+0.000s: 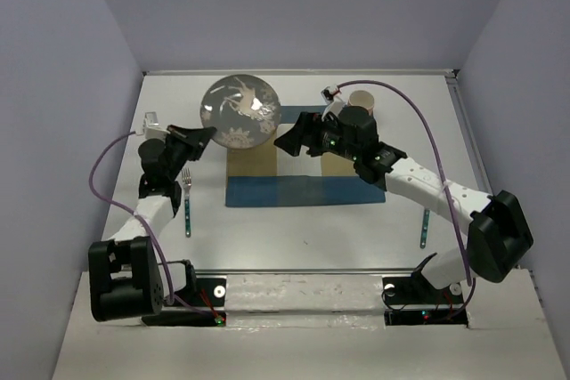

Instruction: Set the dinner table for one person

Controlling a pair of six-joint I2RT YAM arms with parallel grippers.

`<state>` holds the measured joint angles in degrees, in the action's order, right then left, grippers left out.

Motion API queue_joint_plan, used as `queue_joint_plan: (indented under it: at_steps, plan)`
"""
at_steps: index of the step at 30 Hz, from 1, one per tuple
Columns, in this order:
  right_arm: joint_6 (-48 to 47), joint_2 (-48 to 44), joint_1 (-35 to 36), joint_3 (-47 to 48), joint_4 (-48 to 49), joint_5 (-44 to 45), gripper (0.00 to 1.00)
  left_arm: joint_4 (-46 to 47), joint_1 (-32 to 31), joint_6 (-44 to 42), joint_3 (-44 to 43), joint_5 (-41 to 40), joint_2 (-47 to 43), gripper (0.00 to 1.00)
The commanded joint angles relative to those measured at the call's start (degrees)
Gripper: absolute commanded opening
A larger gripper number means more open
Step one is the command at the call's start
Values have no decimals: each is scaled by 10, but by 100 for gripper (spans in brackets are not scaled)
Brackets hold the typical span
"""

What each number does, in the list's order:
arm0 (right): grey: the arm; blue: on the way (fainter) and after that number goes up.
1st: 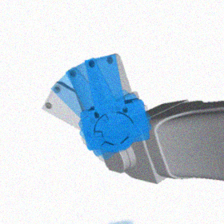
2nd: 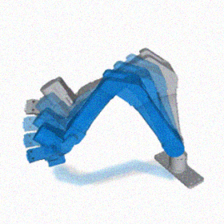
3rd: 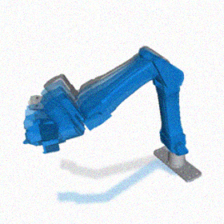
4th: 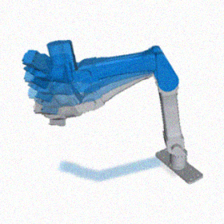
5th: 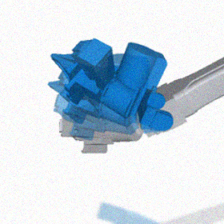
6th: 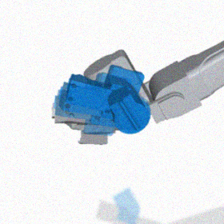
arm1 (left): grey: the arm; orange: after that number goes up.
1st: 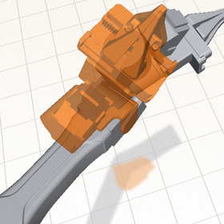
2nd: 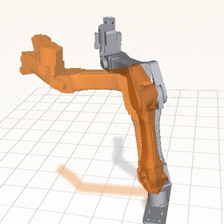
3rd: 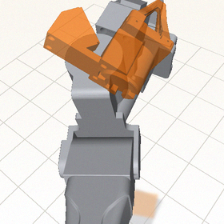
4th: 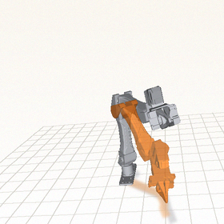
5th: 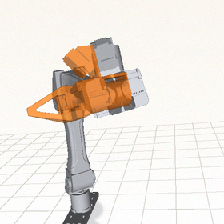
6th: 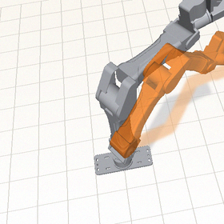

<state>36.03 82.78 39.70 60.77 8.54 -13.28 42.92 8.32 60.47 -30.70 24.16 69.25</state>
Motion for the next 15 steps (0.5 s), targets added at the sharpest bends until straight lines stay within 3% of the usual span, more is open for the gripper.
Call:
queue_joint_plan:
  at_steps: [1,6,15]
  plan:
    - [10,-21,-60,17,22,-5,100,67,-40,43,39,45,-66,0]
    - [0,-39,-111,-6,4,-41,100,73,-105,47,66,41,-122,0]
    - [-2,-39,-111,-43,-4,-83,97,127,-196,66,76,51,-94,0]
